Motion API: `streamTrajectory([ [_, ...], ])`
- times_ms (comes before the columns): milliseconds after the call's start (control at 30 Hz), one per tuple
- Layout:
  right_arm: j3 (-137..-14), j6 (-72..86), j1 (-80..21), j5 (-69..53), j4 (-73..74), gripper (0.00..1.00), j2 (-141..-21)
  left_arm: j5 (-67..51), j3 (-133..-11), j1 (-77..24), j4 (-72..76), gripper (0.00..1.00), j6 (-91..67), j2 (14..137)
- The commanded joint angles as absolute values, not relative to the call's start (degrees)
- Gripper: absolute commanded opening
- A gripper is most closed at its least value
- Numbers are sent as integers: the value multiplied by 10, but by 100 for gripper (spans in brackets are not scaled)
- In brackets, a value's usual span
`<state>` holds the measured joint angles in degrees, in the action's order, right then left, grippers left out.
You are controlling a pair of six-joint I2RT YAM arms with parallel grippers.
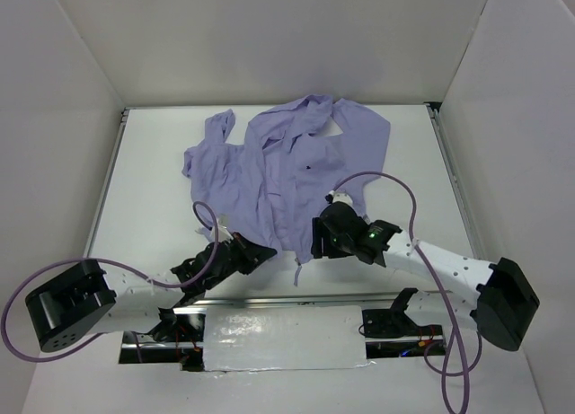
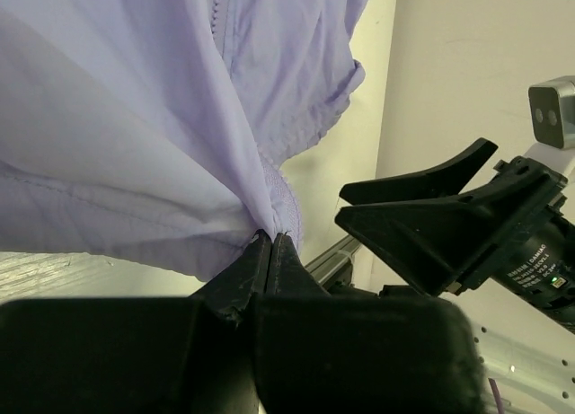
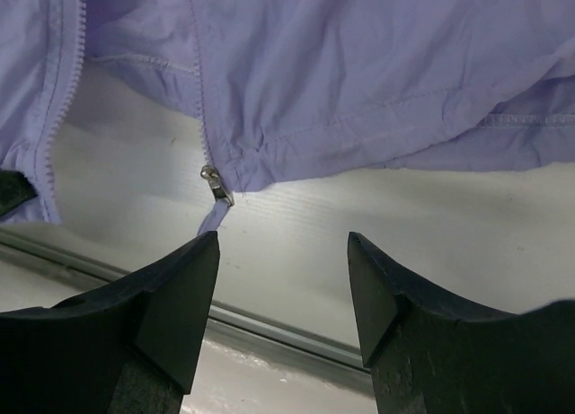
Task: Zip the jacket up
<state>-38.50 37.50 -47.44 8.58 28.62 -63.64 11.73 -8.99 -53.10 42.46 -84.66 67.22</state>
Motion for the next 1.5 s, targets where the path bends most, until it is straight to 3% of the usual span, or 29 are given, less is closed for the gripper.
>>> streamTrajectory([
  [0, -424, 375, -488, 120, 253, 66, -667, 141, -109, -530, 420, 0, -860, 658],
  [333, -458, 339, -532, 127, 255, 51, -754, 138, -101, -530, 399, 0, -848, 666],
  [1200, -486, 329, -551, 160, 236, 52, -893, 134, -103, -529, 384, 0, -820, 652],
  [1467, -488, 332, -556, 163, 239, 47, -918, 128, -108, -529, 387, 0, -811, 659],
])
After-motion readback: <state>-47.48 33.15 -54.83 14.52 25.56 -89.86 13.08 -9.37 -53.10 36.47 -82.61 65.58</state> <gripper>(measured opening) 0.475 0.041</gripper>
